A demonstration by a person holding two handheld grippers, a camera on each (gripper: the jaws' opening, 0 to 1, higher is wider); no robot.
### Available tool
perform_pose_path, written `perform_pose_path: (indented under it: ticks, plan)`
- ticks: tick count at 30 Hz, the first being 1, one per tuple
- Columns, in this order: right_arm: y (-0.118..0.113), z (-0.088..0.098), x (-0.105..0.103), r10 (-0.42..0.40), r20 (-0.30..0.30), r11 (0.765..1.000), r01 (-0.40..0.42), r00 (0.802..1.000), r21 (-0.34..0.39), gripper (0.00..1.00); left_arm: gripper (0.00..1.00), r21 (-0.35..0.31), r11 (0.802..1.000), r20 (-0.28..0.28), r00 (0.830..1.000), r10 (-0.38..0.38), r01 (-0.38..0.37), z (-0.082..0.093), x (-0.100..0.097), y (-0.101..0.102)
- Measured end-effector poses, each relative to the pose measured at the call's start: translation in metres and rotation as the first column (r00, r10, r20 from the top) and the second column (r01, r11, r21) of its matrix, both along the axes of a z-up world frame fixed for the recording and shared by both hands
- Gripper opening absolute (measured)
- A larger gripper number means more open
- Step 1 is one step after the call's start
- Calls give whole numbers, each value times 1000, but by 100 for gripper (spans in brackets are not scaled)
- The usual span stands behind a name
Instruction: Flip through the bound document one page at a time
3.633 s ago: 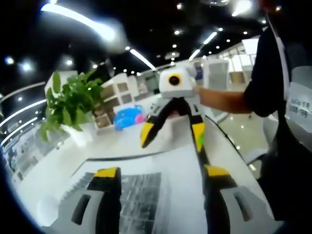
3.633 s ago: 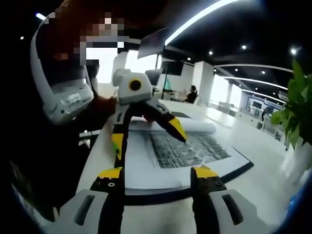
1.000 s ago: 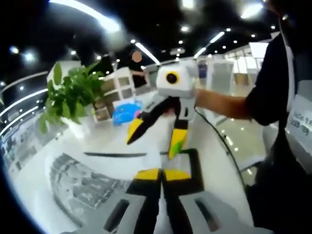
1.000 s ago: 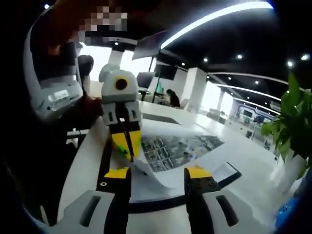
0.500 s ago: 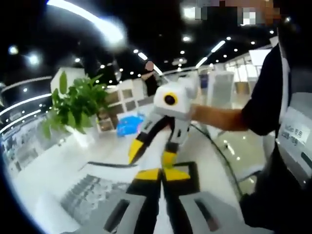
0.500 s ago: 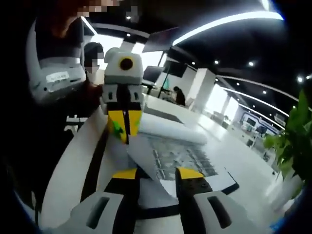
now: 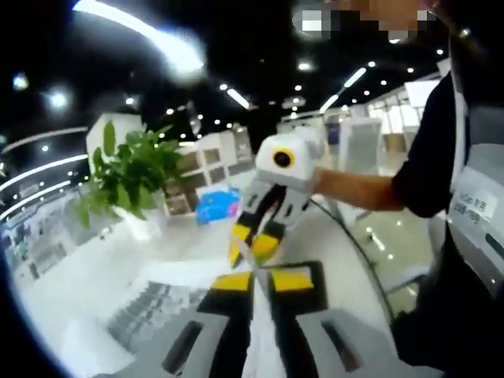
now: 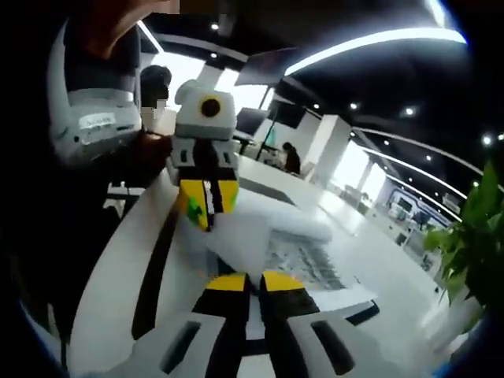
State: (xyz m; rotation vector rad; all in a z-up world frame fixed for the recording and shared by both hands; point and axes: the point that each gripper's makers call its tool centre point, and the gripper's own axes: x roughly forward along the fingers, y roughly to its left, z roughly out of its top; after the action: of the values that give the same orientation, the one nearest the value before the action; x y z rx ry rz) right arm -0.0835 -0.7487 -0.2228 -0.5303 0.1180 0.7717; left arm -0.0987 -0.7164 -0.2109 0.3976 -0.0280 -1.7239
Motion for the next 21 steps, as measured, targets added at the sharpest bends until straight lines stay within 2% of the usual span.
perform_pose_path:
  ticks: [3, 6, 14, 19, 21]
  plan:
    - [1, 9, -1, 7, 18, 1000, -8, 1000, 20, 6, 23, 23, 1000, 47, 999, 8, -9, -4, 1, 3]
    - [5, 11, 0, 14, 25, 1000, -14, 1000, 12, 5, 28, 33, 999, 89, 996, 18, -21, -6, 2, 4]
    - [7, 15, 2, 14, 45, 1000, -14, 999, -5, 5, 38, 70, 995, 135, 989, 62, -72, -9, 12, 2]
    - [6, 19, 2, 11, 63, 1000, -11, 998, -11, 5, 35, 99, 988, 217, 971, 99, -122, -14, 20, -3]
    - [7, 19, 2, 10, 67, 1000, -10, 998, -11, 5, 34, 101, 986, 225, 969, 105, -131, -15, 23, -5]
